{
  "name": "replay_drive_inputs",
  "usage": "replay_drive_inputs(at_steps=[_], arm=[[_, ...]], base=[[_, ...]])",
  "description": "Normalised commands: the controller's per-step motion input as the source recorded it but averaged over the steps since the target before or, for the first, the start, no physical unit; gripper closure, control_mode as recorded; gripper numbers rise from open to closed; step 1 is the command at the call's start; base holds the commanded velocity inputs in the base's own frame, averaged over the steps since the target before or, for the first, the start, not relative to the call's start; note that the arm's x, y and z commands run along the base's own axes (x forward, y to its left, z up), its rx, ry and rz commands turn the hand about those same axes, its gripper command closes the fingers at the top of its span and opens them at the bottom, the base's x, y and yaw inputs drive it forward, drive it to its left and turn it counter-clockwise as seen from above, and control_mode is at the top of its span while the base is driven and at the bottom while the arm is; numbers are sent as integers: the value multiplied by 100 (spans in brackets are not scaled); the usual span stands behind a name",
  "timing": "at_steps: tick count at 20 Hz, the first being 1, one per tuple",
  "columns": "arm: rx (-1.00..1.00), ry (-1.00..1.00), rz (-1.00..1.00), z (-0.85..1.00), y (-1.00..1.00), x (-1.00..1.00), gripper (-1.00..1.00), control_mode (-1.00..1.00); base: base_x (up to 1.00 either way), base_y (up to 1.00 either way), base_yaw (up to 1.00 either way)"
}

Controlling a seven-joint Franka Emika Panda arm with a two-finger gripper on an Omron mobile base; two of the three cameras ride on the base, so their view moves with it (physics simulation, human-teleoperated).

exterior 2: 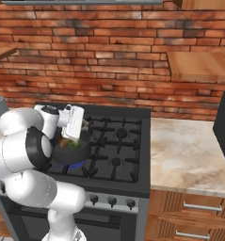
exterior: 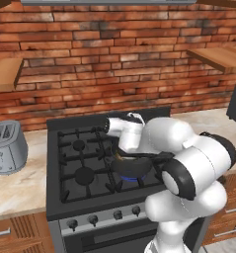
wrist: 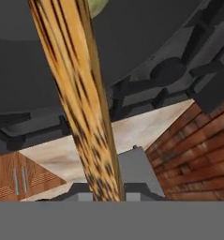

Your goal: Put the avocado and broccoli in the pot. Retrieve the spatula and lightly stir the vegetables in the pot.

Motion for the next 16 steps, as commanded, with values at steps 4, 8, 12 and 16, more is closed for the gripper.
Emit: replay_drive_inputs(at_steps=[4, 8, 12, 16], arm=[[0, 8, -22, 0, -39, 0, 100, -100], [0, 12, -19, 0, -46, -9, 100, -100], [0, 16, -16, 0, -49, -34, 100, -100], [0, 21, -14, 0, -41, -55, 100, -100]], base=[[0, 0, 0], [0, 0, 0], [0, 0, 0], [0, 0, 0]])
